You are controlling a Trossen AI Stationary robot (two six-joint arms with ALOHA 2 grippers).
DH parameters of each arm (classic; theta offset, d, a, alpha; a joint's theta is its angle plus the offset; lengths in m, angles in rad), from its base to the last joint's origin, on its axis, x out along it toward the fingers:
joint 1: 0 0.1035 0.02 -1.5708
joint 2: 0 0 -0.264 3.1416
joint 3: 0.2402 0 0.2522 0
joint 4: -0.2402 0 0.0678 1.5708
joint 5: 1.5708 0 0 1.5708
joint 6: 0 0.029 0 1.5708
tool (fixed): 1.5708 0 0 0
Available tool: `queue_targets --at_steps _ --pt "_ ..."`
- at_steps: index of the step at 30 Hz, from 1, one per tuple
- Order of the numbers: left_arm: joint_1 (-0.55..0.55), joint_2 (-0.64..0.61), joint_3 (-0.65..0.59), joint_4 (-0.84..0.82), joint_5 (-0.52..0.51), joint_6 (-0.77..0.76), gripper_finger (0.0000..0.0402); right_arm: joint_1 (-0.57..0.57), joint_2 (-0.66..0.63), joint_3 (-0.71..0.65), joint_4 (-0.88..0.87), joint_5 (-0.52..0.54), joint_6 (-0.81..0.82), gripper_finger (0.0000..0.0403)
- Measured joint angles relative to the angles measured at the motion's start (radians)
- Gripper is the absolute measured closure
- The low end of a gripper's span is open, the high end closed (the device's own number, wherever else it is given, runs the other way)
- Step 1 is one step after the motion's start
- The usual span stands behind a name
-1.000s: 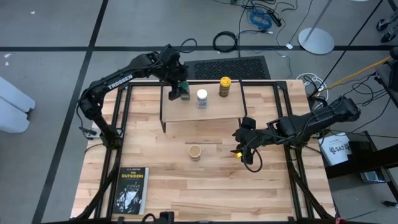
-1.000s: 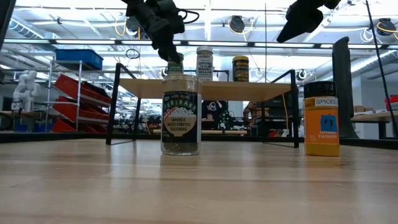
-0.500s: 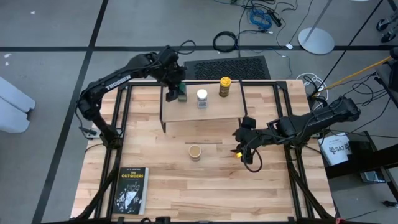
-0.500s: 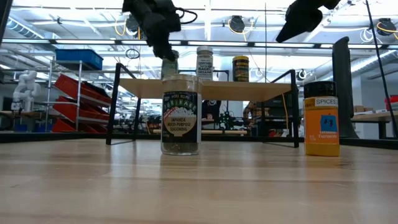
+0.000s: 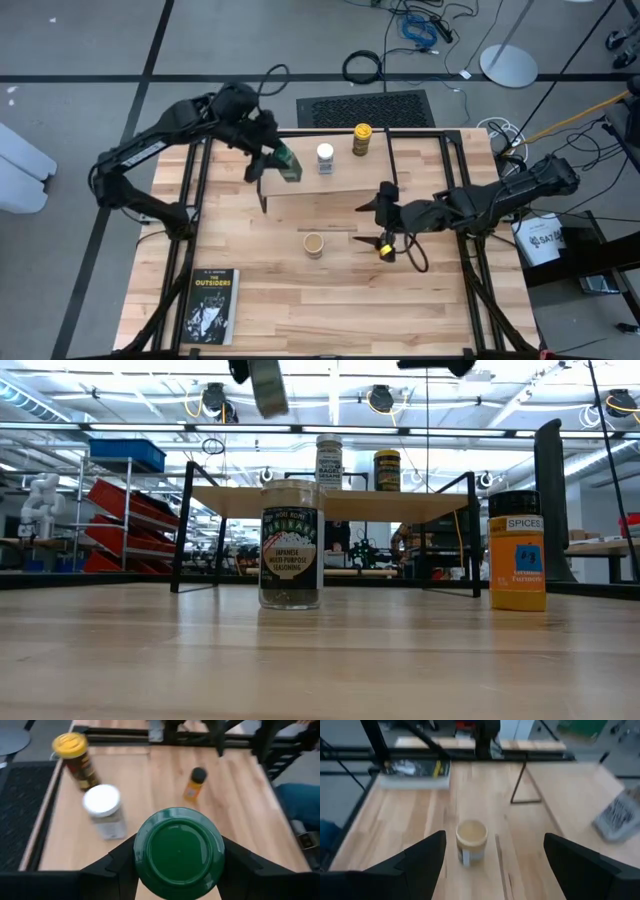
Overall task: Shelf spices
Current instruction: Remove the green seasoning bottle from the shelf
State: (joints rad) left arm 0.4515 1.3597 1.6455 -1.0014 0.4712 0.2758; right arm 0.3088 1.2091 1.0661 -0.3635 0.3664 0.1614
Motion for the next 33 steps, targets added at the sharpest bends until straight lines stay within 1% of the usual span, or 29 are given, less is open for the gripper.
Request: queue_targets --at_steps 6,11,14,18,21,26,29,33 --pt "-0.128 -0.006 0.000 0.071 -0.007 -0.062 0.0200 0.000 -0.001 0.094 0.016 -0.001 -0.026 0.0078" --pt "-0.217 0.017 0.000 0.138 -0.065 -0.083 0.0200 0.000 0.008 0.165 0.016 -0.001 -0.061 0.0078" --pt "-0.246 0.031 0.000 0.190 -0.082 -0.133 0.0200 0.000 0.021 0.186 0.015 -0.002 -0.079 0.0078" --pt "-0.274 0.051 0.000 0.211 -0.115 -0.172 0.0200 0.000 0.054 0.191 0.015 -0.007 -0.100 0.0075" --pt "-0.296 0.064 0.000 0.210 -0.137 -0.179 0.0200 0.001 0.086 0.190 0.019 -0.009 -0.094 0.0060" --pt "-0.329 0.100 0.000 0.220 -0.159 -0.192 0.0200 -0.018 0.127 0.191 0.088 0.000 -0.095 0.0034" --pt "-0.353 0.123 0.000 0.223 -0.176 -0.193 0.0200 -0.040 0.135 0.191 0.105 0.010 -0.071 0.0031" --pt "-0.383 0.146 0.000 0.240 -0.199 -0.193 0.0200 -0.057 0.136 0.191 0.078 0.046 -0.048 0.0030"
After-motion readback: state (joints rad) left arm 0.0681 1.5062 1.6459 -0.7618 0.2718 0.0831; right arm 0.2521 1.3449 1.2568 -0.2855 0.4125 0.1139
